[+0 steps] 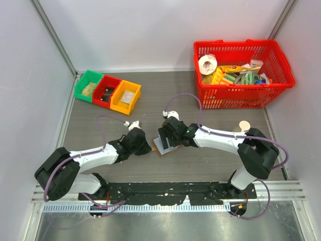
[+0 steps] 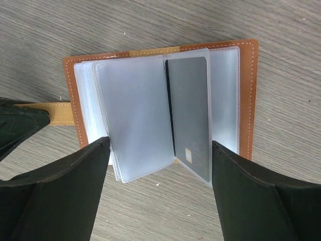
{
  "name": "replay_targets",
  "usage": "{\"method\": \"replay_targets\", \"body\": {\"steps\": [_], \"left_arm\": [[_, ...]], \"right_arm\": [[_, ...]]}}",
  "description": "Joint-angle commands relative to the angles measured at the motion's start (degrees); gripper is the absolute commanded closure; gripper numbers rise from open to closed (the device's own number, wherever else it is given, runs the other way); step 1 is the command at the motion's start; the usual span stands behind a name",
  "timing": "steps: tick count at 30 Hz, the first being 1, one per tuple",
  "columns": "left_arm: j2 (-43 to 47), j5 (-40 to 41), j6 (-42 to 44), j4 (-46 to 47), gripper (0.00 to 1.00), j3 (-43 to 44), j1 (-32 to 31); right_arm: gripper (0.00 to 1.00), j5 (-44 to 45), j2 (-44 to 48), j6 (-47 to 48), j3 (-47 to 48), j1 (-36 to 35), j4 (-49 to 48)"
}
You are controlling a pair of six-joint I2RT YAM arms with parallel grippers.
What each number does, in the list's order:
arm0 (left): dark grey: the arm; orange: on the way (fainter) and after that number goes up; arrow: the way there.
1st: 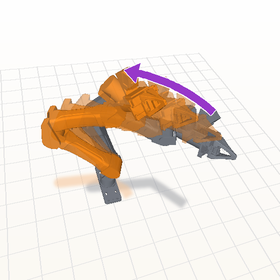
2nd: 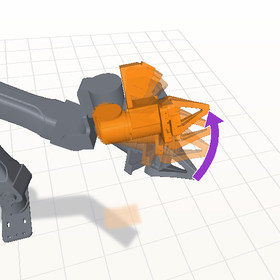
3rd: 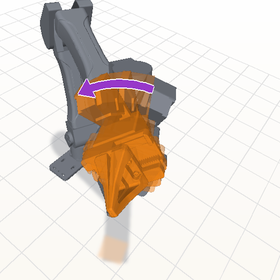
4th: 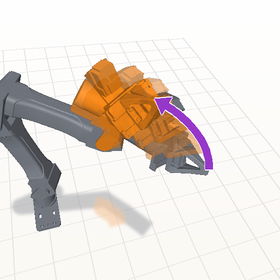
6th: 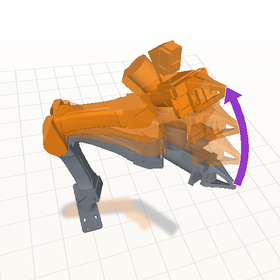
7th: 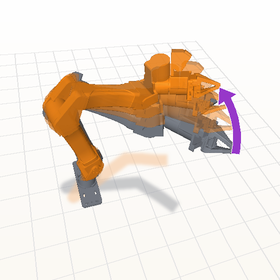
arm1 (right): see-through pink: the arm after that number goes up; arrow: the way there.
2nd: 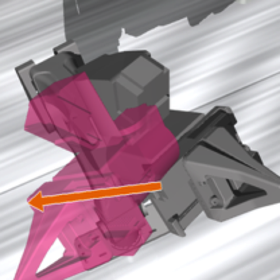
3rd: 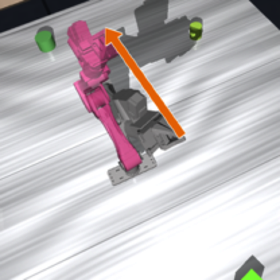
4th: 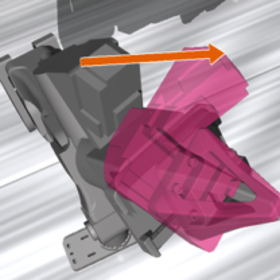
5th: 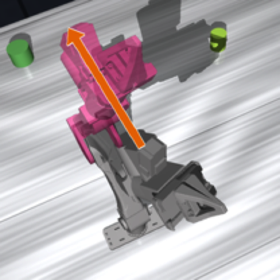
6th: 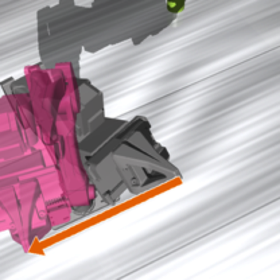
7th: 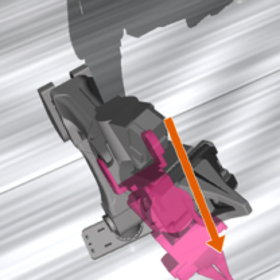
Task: Take the credit cards out of the card holder
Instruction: Remove the credit card from the card holder.
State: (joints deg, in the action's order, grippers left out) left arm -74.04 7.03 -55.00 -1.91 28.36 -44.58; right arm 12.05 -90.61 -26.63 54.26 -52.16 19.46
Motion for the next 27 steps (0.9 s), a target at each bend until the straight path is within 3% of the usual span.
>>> {"method": "replay_targets", "body": {"steps": [1,8,12,17,22,27], "left_arm": [[-0.6,0.6,1.0,1.6,1.0,-0.5,-0.1],[-1.0,0.4,0.7,4.5,1.0,-1.4,-0.1],[-1.4,0.3,0.6,5.3,1.0,-1.7,-0.1],[-1.6,0.1,0.6,6.0,1.0,-1.7,-0.1],[-1.5,-0.1,0.8,6.1,1.0,-1.7,-0.1],[-0.8,0.6,0.9,5.8,0.99,-1.6,0.1]], "right_arm": [[0.17,7.2,-1.1,1.1,4.4,-2.2,4.6],[0.17,18.2,-2.4,-1.3,8.0,-5.1,11.6],[0.16,18.6,-2.2,-0.3,9.1,-6.2,12.1],[0.16,15.9,-3.6,0.9,9.5,-7.1,10.2],[0.23,11.3,-6.2,2.0,8.8,-7.0,6.5],[0.33,-1.0,-6.5,4.4,7.1,-7.0,0.3]]}}
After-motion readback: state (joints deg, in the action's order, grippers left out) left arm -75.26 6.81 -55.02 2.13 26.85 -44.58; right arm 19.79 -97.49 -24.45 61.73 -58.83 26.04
